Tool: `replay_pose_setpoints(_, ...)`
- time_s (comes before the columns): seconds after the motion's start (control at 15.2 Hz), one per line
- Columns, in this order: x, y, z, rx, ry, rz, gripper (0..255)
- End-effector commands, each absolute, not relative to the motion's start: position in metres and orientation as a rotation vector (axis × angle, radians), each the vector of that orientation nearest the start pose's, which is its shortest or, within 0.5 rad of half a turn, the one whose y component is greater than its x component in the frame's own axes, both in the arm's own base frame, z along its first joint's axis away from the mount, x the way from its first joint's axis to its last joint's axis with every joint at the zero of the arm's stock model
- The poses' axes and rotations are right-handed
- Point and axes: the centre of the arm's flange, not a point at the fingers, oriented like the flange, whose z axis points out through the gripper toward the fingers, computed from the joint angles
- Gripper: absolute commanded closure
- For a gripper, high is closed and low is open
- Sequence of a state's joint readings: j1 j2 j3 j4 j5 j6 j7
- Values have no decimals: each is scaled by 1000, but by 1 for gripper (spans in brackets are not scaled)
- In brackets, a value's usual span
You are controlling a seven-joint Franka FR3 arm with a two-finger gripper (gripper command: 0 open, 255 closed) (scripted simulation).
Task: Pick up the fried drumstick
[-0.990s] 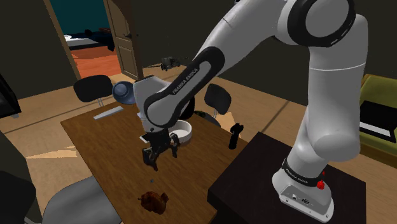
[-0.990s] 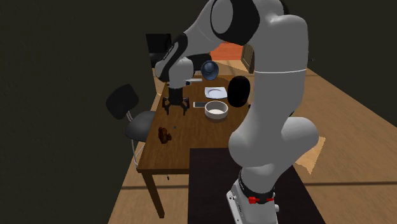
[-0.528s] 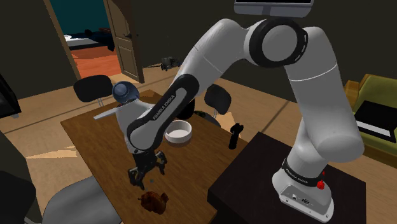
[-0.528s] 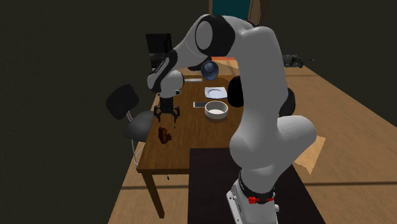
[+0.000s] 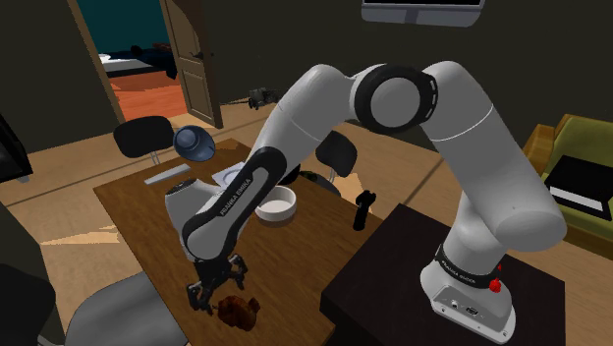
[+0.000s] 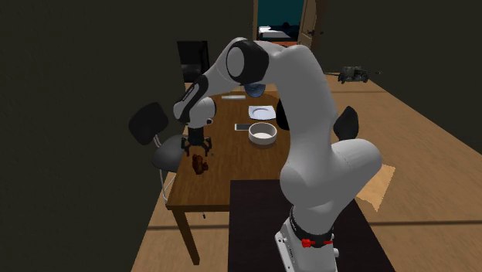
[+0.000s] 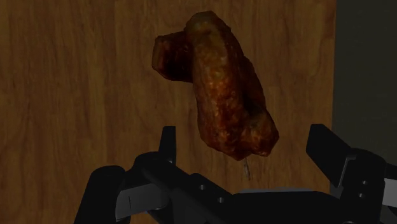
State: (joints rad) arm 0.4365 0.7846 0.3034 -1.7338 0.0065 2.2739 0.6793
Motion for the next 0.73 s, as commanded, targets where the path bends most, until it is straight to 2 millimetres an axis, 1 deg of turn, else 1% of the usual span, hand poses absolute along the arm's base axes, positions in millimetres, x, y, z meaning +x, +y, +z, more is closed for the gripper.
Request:
replay_pose_setpoints(0.0,479,424,118,-3072,9,475,0)
replay_pose_setpoints(0.13,479,424,110,-3072,9,475,0)
replay_pose_setpoints(0.2,479,424,110,-3072,9,475,0)
replay_pose_setpoints(0.26,480,424,110,-3072,9,475,255)
replay_pose_setpoints(0.66,481,424,110,-3072,9,475,255)
